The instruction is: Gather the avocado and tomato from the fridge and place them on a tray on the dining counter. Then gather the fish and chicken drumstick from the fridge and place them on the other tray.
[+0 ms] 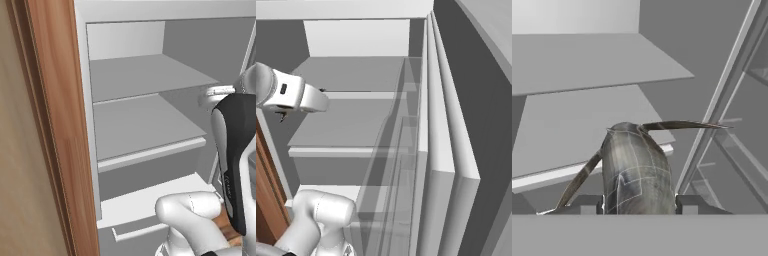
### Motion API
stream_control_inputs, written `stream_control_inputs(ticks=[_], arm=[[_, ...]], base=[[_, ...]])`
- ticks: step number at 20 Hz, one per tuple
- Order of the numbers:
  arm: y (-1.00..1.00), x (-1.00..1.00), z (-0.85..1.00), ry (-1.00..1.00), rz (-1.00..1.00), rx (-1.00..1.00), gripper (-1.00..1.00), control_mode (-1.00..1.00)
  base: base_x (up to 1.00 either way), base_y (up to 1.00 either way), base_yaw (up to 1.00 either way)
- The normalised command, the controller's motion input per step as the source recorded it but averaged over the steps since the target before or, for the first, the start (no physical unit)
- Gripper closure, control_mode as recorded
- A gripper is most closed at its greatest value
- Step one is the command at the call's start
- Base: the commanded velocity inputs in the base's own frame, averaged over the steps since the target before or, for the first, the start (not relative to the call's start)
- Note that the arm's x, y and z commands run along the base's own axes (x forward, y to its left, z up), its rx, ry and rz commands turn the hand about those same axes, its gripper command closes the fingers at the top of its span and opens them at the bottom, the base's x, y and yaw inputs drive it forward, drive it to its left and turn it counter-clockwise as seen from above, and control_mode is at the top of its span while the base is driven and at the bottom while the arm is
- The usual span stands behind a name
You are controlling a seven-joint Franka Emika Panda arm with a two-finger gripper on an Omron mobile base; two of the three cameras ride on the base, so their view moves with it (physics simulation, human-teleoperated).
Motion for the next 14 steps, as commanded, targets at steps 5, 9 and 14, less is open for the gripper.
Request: stream_control_inputs(ticks=[5, 9, 14], arm=[[0.0, 0.0, -0.15, 0.0, 0.0, 0.0, 1.0, -1.0], [0.0, 0.0, -0.07, 0.0, 0.0, 0.0, 1.0, -1.0], [0.0, 0.0, 0.0, 0.0, 0.0, 0.0, 1.0, 1.0]], base=[[0.0, 0.0, 0.0], [0.0, 0.0, 0.0], [-0.84, 0.0, 0.02]])
